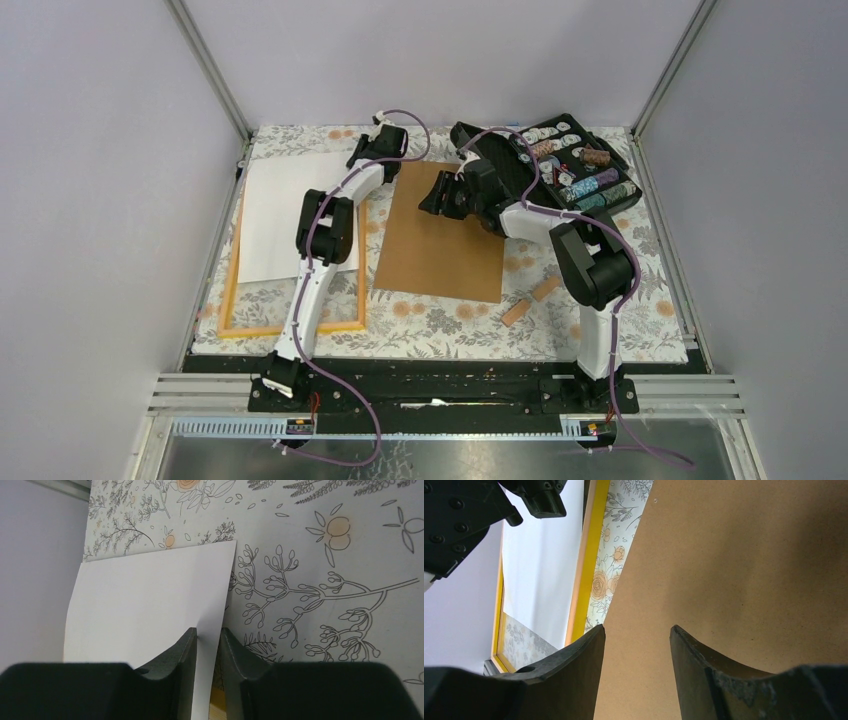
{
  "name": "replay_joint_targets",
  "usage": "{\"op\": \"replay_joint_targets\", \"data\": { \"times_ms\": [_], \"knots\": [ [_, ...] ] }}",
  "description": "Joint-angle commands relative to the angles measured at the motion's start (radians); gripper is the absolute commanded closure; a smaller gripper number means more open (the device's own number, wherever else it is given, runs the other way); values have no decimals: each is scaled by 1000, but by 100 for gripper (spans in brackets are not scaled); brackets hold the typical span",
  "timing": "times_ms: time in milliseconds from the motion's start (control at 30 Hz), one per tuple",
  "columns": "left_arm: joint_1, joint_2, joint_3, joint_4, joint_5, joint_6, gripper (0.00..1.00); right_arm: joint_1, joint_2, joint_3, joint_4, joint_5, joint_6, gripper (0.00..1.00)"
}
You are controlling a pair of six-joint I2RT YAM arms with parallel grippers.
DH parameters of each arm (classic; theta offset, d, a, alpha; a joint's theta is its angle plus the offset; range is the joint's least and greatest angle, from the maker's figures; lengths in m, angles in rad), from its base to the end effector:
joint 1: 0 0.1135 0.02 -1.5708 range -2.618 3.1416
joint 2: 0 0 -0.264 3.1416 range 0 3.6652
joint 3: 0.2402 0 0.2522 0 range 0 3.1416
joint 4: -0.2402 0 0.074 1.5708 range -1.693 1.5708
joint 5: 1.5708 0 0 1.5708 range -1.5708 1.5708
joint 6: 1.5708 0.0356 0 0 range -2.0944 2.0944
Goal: Put the photo into the frame
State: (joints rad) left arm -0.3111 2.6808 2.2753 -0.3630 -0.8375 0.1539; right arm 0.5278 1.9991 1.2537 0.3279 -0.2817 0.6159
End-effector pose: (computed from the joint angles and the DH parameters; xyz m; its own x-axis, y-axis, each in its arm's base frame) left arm 0.5560 -0.1510 0.1214 -0.7004 0.3330 -0.6313 -0.1986 0.7586 0.6205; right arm 0.3831 0.2348 0.1877 -0.6922 0.2388 -0.6810 -0.3717 0.6909 0.6201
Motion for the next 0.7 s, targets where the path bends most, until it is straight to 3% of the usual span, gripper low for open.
{"op": "replay_joint_targets", "data": {
  "times_ms": [0, 333, 667],
  "knots": [
    [2, -21, -16, -4, -17, 38, 77, -13, 9, 15, 54, -30, 20, 42],
    [-23, -93, -60, 63, -57, 103, 100, -21, 18, 18, 62, -49, 39, 43],
    [-59, -218, -180, 143, -125, 142, 100, -28, 11, 6, 62, -56, 36, 43]
  ]
}}
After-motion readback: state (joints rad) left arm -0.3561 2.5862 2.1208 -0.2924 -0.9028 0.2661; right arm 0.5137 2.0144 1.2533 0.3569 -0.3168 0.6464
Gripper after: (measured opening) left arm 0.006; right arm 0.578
